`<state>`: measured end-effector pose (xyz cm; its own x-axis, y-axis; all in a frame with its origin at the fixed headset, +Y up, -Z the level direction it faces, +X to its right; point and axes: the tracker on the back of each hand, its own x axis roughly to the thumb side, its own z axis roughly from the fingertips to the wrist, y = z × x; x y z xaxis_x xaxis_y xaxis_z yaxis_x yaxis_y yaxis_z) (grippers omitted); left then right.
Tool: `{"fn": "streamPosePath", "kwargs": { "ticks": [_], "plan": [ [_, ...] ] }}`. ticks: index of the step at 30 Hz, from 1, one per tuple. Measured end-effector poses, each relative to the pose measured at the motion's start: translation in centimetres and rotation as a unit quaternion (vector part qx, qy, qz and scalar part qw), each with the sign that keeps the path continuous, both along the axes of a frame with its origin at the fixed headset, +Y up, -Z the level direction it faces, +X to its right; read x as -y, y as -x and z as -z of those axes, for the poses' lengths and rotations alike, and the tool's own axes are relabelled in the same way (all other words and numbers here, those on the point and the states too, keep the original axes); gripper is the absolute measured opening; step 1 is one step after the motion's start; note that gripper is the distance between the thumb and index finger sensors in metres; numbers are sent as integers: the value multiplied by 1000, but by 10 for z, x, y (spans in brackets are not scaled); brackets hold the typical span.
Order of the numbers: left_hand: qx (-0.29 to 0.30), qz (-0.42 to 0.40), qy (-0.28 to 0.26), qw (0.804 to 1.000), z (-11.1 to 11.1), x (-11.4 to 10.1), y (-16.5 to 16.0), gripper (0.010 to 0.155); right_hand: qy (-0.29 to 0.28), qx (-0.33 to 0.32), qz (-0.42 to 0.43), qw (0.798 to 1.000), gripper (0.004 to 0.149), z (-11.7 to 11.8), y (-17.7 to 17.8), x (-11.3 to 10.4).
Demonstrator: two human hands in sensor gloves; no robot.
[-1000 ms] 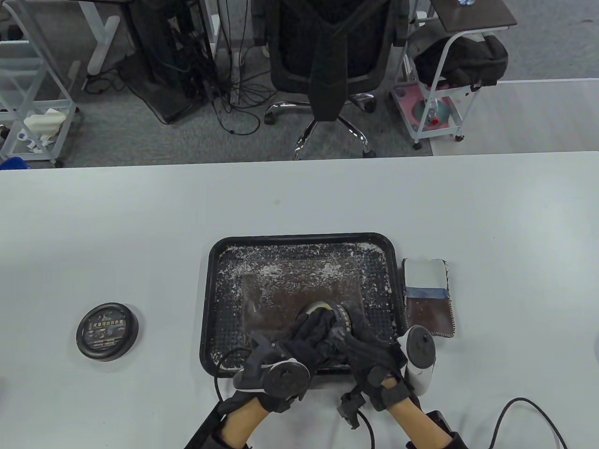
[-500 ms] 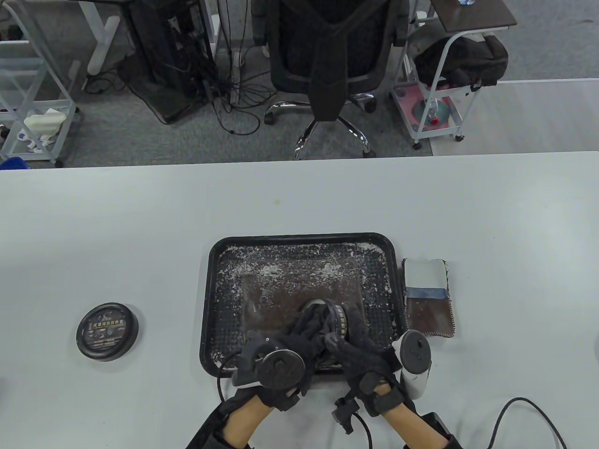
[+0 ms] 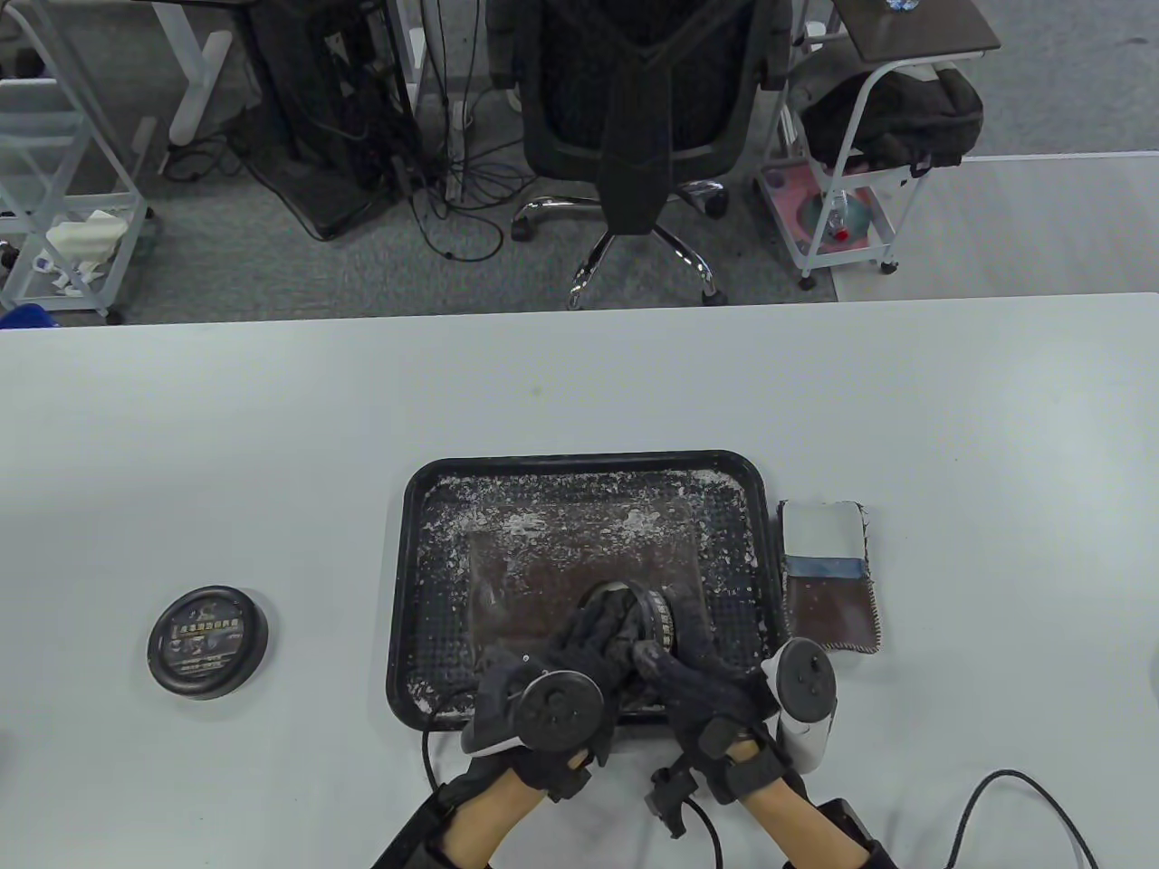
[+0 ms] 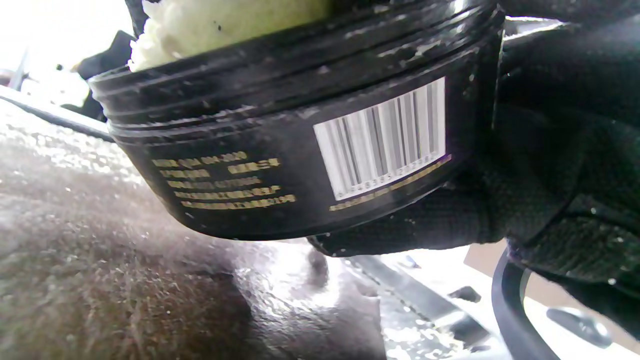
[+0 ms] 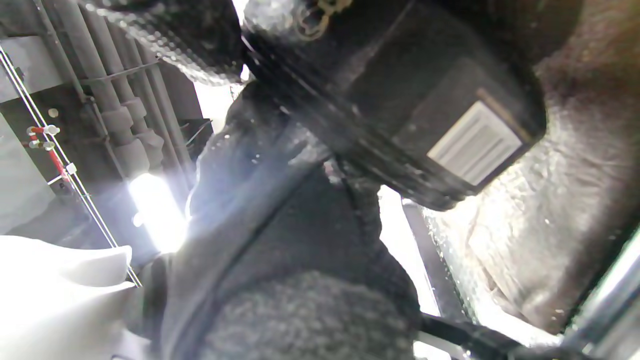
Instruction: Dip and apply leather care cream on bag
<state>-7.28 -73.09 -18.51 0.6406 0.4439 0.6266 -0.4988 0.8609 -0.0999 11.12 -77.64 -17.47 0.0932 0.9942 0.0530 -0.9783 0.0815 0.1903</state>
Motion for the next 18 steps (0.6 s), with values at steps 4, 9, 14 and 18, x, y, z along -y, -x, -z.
{"fn": "streamPosePath", "kwargs": {
  "ticks": [4,9,14,18],
  "plan": [
    [25,-1,-18,1000,-2,-1,3,55,-7,1,-1,1000,86,0,-2,-4],
    [63,61,-69,994,-9,-3,-4,55,15,8,13,1000,85,2,-11,0],
    [45,40,-75,995,-10,-3,-1,55,15,10,30,999,85,5,-14,0],
    [21,9,-107,994,-14,-5,2,55,-4,25,21,999,84,5,-19,-6]
  ]
}}
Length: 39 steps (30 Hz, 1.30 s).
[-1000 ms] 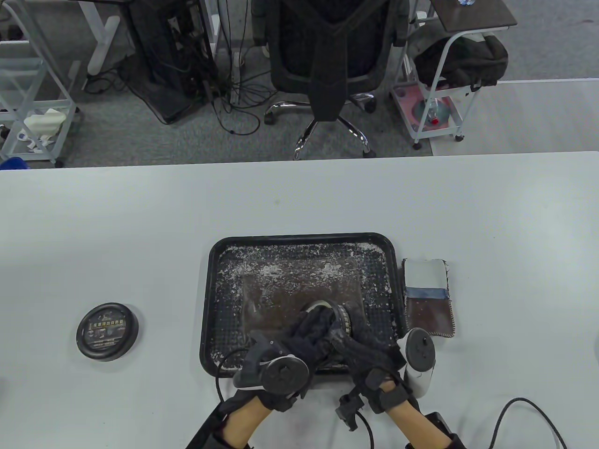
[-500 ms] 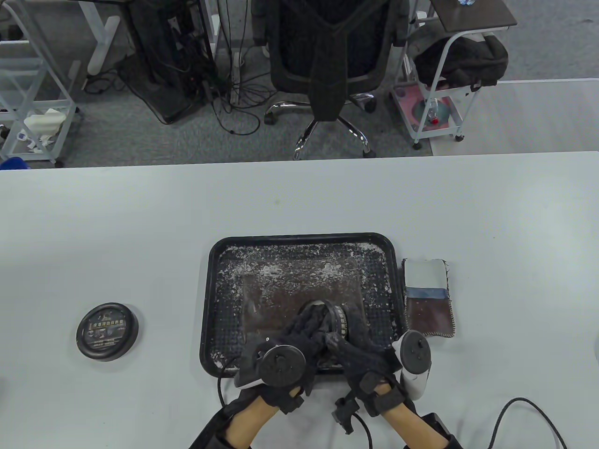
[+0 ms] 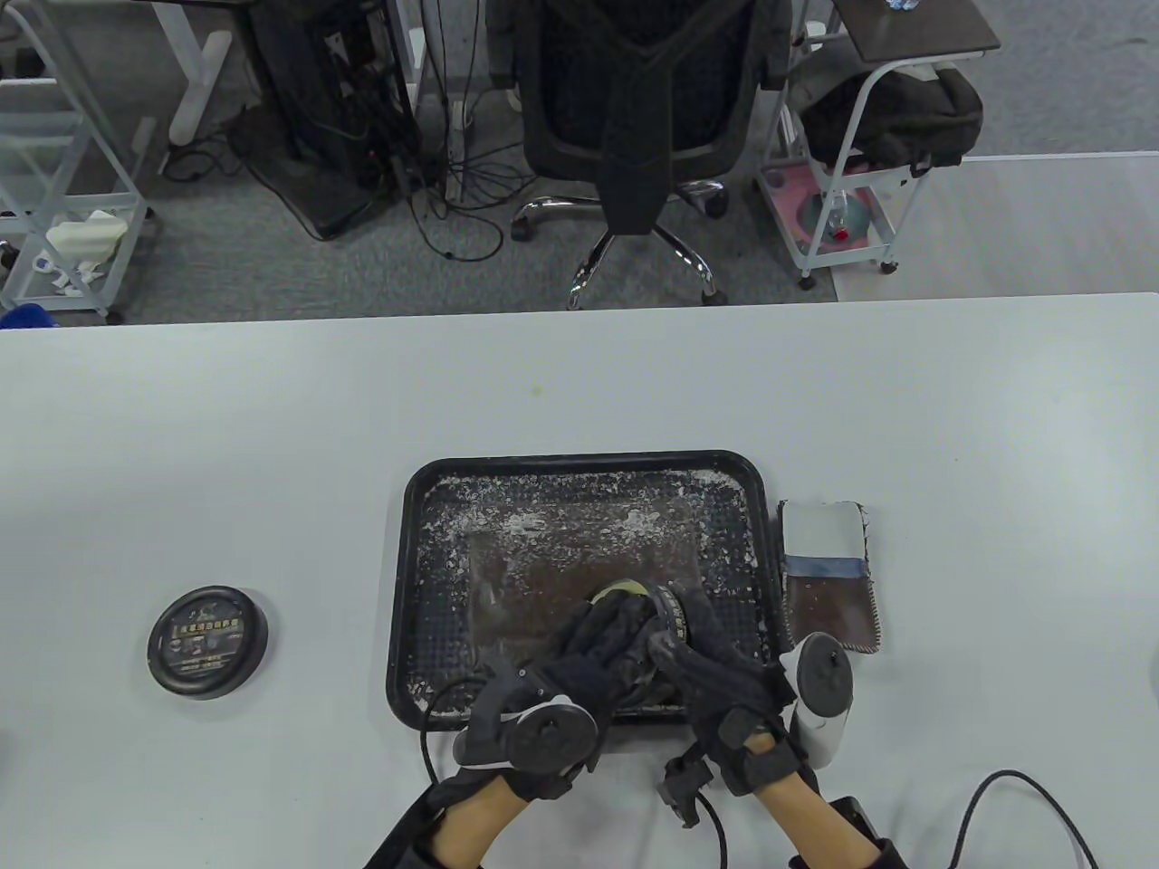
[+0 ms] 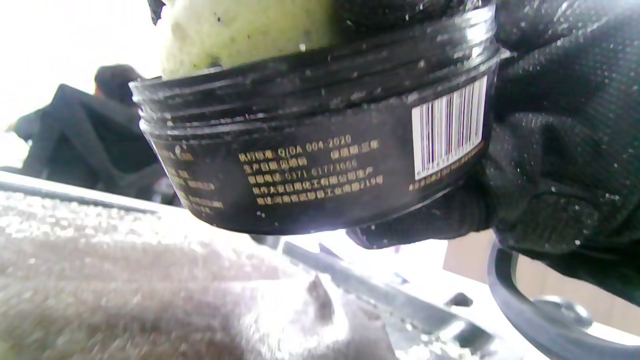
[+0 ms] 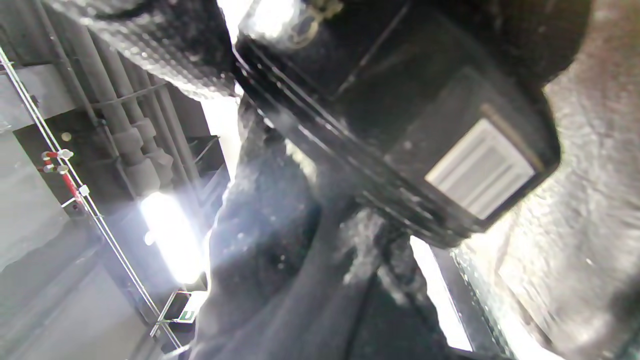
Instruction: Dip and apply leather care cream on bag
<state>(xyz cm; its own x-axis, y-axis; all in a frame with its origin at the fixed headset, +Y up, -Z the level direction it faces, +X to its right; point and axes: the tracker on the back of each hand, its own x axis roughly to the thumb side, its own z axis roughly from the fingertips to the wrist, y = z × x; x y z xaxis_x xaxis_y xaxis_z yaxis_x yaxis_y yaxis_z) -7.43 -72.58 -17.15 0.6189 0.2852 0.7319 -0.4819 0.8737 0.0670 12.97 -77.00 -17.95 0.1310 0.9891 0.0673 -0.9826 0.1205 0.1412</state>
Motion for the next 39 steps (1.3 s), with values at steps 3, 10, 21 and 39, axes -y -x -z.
{"fn": "streamPosePath", "kwargs": {
  "ticks": [3,10,21,39],
  "plan": [
    [-9,-6,-22,1000,-3,-2,2,54,-14,14,-12,1000,82,1,-7,-5],
    [-41,-46,-34,998,0,-7,18,55,-9,117,24,993,80,9,-58,-11],
    [-58,-37,-29,997,6,-5,30,55,3,340,-25,940,76,12,-201,-16],
    [-76,2,-33,997,9,-3,33,55,149,362,-13,920,67,12,-254,24]
  ]
}}
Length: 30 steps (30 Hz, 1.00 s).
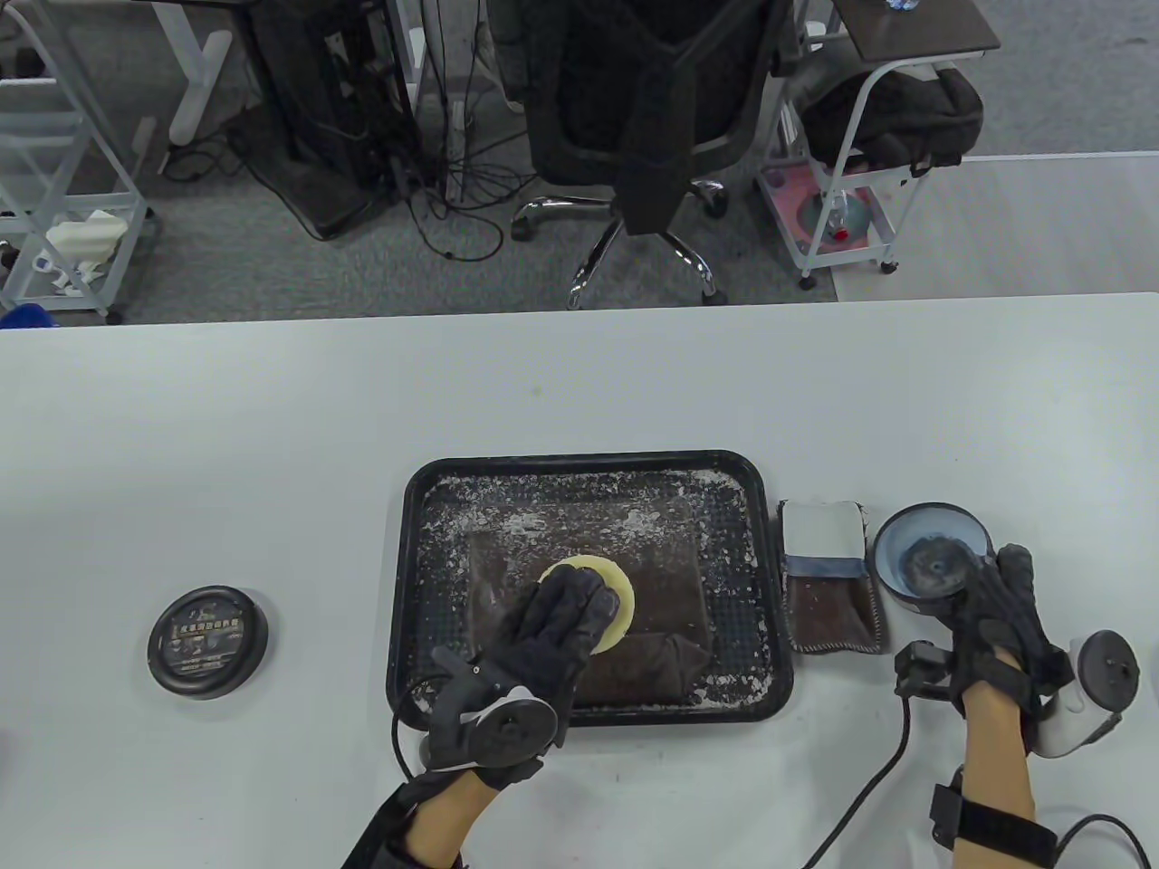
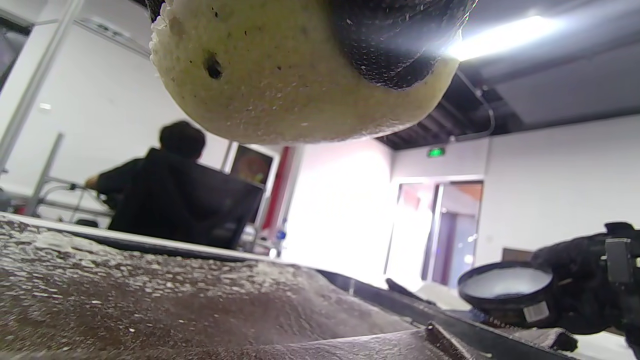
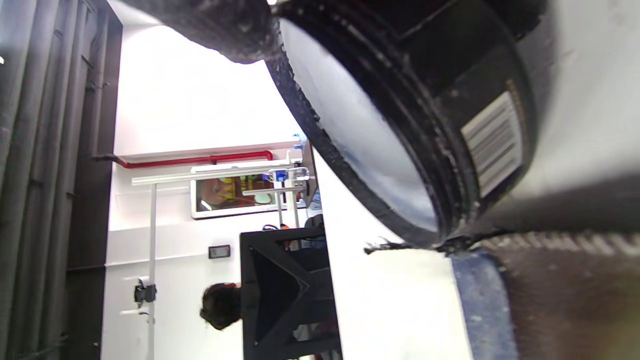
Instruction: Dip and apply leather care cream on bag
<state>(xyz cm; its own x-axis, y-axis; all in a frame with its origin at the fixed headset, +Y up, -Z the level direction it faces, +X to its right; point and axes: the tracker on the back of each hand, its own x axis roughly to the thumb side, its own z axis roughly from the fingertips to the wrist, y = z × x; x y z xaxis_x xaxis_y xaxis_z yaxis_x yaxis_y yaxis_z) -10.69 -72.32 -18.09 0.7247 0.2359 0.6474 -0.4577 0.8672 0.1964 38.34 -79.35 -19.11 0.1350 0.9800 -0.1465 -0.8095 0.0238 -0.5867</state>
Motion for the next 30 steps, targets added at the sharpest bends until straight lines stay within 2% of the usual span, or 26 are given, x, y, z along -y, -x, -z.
{"fn": "streamPosePath", "kwargs": {
  "ticks": [3,6,12,14,17,20,22,23,25,27,29,30],
  "plan": [
    [-2,1,3,1000,1,0,0,55,42,-2,-46,998,61,-2,-4,-3],
    [-4,6,7,1000,2,0,1,55,69,-8,-79,995,64,-3,-4,-6],
    [-8,24,13,1000,3,0,1,55,87,-16,-155,984,70,-4,2,-20],
    [-8,26,17,999,4,1,1,55,62,-16,-176,982,71,-5,7,-28],
    [-9,29,22,999,4,1,1,56,-11,-24,-211,977,72,-4,22,-46],
    [-11,32,25,999,5,1,1,56,-80,-67,-282,954,71,-2,46,-64],
    [-12,33,26,999,6,2,1,56,-140,-128,-334,923,67,2,75,-74],
    [-13,33,27,999,6,2,1,56,-157,-148,-353,910,64,3,87,-75],
    [-13,34,30,999,6,2,0,56,-185,-219,-396,872,62,7,118,-77],
    [-14,34,31,999,7,3,0,56,-170,-298,-442,829,61,8,148,-73],
    [-14,35,34,999,8,3,-1,55,-144,-398,-488,763,63,9,182,-62],
    [-14,35,34,999,8,3,-1,56,-134,-419,-502,745,63,8,189,-58]
  ]
}}
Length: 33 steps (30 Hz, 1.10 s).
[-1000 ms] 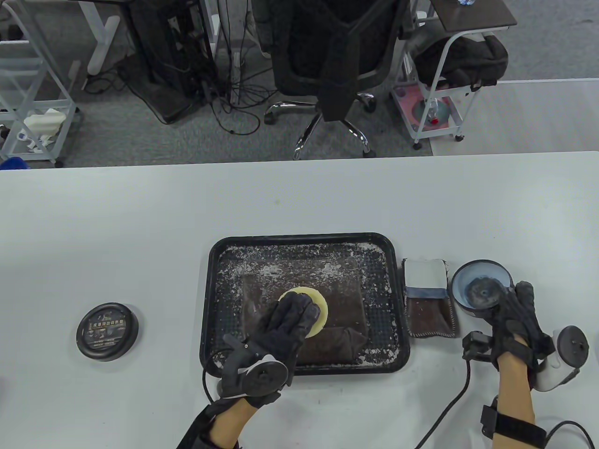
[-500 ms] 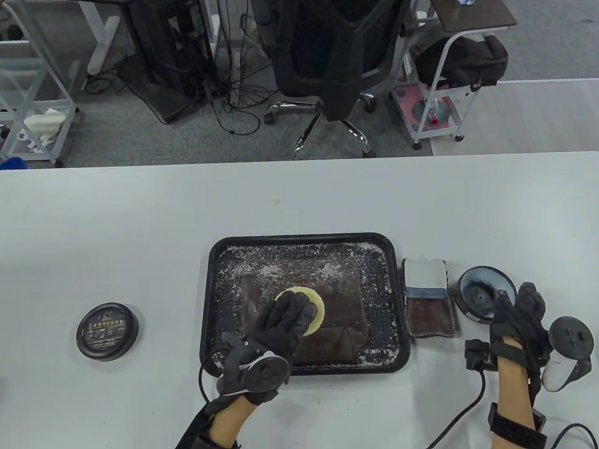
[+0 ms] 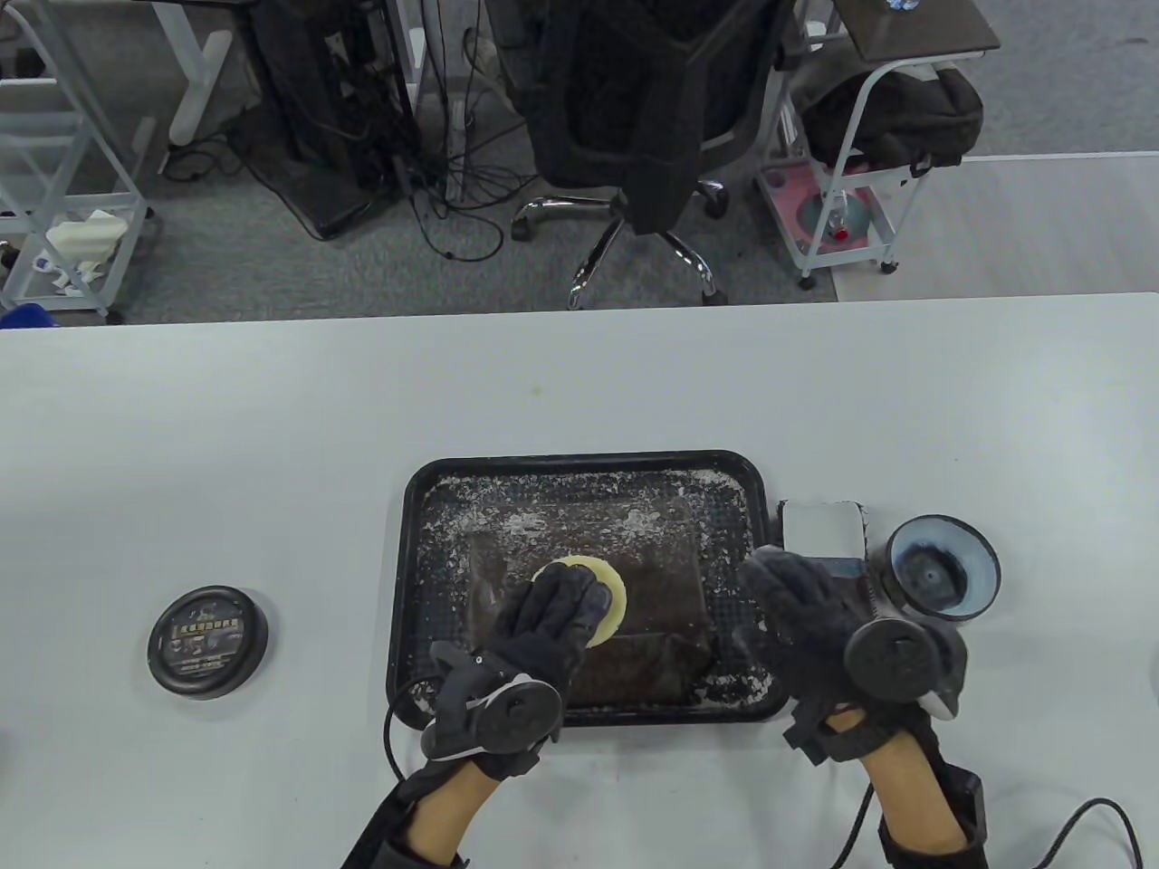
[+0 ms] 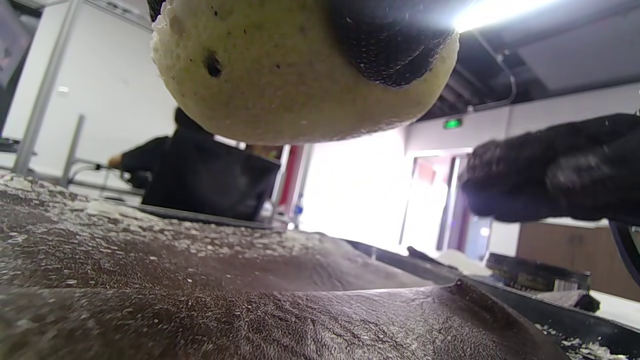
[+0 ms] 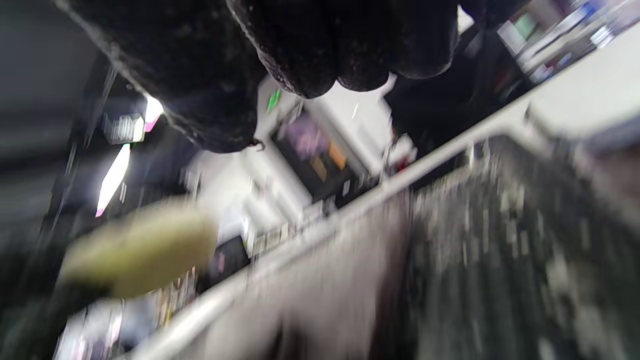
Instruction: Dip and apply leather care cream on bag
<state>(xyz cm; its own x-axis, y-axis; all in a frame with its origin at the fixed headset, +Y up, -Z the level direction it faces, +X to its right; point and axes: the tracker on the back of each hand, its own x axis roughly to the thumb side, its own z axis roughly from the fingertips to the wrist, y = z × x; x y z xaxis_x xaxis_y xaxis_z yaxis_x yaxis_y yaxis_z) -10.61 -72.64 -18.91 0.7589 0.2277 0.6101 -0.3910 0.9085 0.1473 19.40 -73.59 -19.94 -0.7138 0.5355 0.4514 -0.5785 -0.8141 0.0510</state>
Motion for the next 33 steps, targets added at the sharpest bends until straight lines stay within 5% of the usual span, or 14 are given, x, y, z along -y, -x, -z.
{"fn": "streamPosePath", "kwargs": {
  "ticks": [5,10,22,33],
  "plan": [
    [-2,2,4,1000,2,1,-3,56,79,-88,-94,989,75,1,33,24],
    [-4,3,22,1000,8,1,-12,56,97,-129,-116,980,80,3,41,30],
    [-13,87,57,994,41,1,-65,58,160,-141,-117,970,78,7,40,45],
    [-41,202,76,976,80,24,-126,59,179,-146,-113,966,78,9,40,47]
  ]
}}
